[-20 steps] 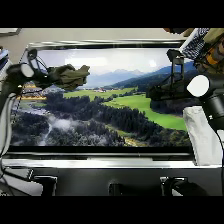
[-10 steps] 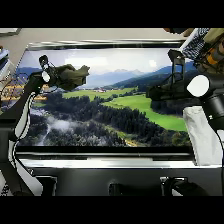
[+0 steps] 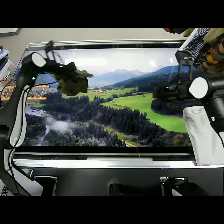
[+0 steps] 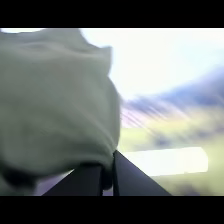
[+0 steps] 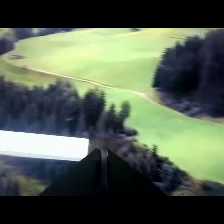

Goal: Fold the clothes and pants, and hang the long-sleeved shirts on hangers.

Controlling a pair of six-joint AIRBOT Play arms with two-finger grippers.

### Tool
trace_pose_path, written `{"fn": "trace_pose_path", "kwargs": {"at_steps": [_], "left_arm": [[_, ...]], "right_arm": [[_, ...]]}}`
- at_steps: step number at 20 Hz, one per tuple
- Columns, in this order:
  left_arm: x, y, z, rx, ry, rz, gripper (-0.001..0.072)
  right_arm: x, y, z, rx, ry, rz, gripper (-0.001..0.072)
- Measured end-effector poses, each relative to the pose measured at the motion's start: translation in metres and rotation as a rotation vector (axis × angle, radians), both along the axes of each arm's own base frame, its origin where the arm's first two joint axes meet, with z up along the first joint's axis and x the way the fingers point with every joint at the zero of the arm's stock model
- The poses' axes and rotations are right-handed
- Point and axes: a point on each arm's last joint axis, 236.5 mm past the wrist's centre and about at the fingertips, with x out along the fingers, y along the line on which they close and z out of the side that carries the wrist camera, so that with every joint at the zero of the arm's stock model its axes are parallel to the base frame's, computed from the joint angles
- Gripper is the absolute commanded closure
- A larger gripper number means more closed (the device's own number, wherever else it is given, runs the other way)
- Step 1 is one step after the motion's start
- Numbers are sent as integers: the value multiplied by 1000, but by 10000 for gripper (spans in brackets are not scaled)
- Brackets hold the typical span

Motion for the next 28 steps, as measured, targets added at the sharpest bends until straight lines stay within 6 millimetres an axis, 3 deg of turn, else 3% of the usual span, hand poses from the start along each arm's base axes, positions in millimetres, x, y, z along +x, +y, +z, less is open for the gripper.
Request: {"fn": "trace_pose_path", "kwargs": {"at_steps": [2, 5, 8, 11, 12, 13, 14, 15, 16, 18, 20, 24, 26, 28], "left_arm": [[-30, -65, 20, -85, 13, -122, 695], [-81, -156, 28, -157, 46, -297, 695], [-137, -231, -2, -169, 127, -437, 694], [-193, -288, -53, -154, 249, -536, 679], [-209, -301, -66, -154, 282, -560, 567], [-223, -312, -75, -160, 314, -579, 393], [-233, -320, -82, -164, 337, -591, 276], [-238, -323, -84, -166, 347, -598, 249], [-238, -324, -83, -171, 349, -598, 249], [-230, -313, -67, -183, 337, -596, 232], [-207, -287, -40, -187, 295, -571, 232], [-154, -196, 23, -143, 186, -468, 233], [-133, -144, 53, -118, 126, -400, 235], [-116, -96, 73, -95, 85, -333, 235]], "right_arm": [[-10, -22, 1, -76, 22, -43, 616], [-29, -54, 5, -192, 64, -101, 616], [-50, -87, 12, -311, 112, -165, 616], [-66, -113, 19, -405, 149, -218, 617], [-69, -118, 21, -426, 157, -224, 616], [-70, -121, 22, -440, 159, -226, 615], [-70, -122, 23, -449, 157, -224, 561], [-68, -122, 24, -451, 148, -223, 404], [-64, -121, 26, -444, 126, -223, 329], [-48, -112, 29, -391, 54, -235, 330], [-29, -105, 33, -332, -19, -260, 330], [-6, -136, 41, -183, -58, -406, 329], [0, -155, 25, -28, -13, -460, 331], [6, -156, -4, 163, 72, -440, 326]]}}
